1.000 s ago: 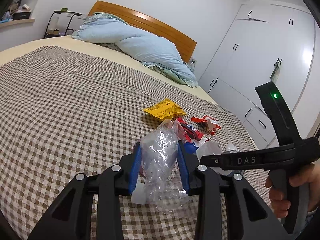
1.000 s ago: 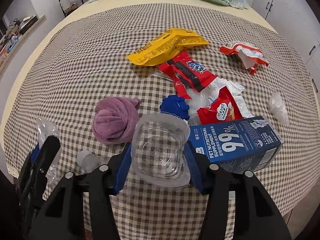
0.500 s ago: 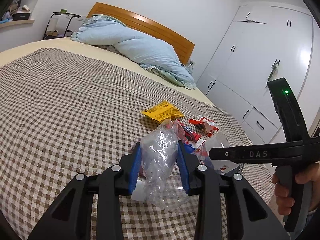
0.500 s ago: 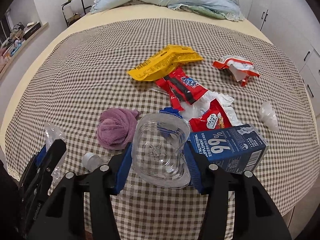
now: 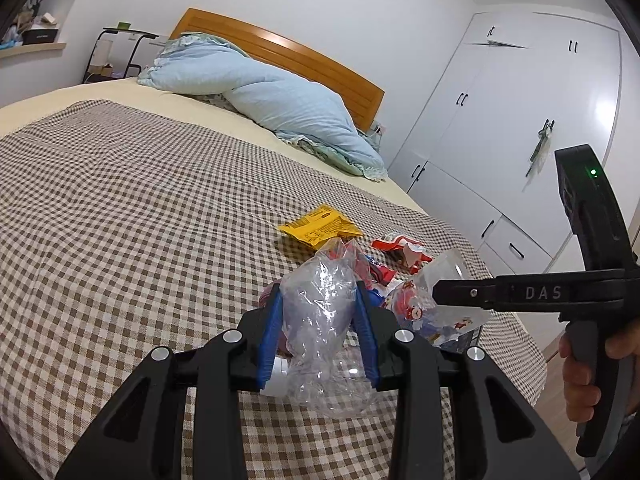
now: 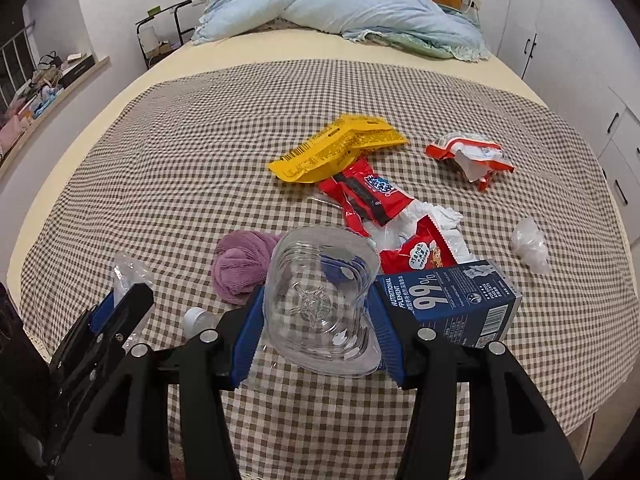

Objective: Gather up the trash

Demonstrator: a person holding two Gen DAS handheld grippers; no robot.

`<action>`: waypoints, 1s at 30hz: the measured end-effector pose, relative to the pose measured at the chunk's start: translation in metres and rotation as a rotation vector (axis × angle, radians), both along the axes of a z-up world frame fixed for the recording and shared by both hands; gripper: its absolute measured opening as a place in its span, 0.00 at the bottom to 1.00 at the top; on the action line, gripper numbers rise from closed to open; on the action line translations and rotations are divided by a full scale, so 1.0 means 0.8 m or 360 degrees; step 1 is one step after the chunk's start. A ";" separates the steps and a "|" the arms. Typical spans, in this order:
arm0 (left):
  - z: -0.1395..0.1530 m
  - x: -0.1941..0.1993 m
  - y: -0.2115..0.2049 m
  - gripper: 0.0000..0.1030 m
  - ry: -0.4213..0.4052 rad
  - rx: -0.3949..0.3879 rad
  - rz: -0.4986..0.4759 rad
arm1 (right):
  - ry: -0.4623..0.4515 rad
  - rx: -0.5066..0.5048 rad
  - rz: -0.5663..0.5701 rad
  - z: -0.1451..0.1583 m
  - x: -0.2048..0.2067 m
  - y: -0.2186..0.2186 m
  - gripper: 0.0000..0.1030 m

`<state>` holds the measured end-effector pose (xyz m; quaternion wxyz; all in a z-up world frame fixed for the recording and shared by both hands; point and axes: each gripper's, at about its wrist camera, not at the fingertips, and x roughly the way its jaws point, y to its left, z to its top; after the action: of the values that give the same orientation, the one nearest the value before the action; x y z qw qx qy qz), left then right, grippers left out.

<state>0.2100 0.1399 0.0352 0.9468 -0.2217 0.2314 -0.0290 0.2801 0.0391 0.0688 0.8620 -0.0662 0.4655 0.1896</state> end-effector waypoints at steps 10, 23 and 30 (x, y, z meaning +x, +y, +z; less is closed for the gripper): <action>0.000 -0.002 0.001 0.31 -0.0005 -0.0006 -0.0010 | -0.0040 0.0037 0.0025 0.010 -0.013 -0.005 0.50; 0.007 -0.023 0.001 0.31 -0.0073 0.0008 -0.0041 | -0.0127 0.0133 0.0050 0.024 -0.043 -0.030 0.50; 0.009 -0.042 -0.014 0.31 -0.0102 0.0042 -0.0101 | -0.0153 0.0219 0.0059 0.022 -0.078 -0.059 0.50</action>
<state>0.1762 0.1284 0.0425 0.9552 -0.2007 0.2083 -0.0632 0.2179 -0.0084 0.0865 0.8822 -0.0245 0.4080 0.2338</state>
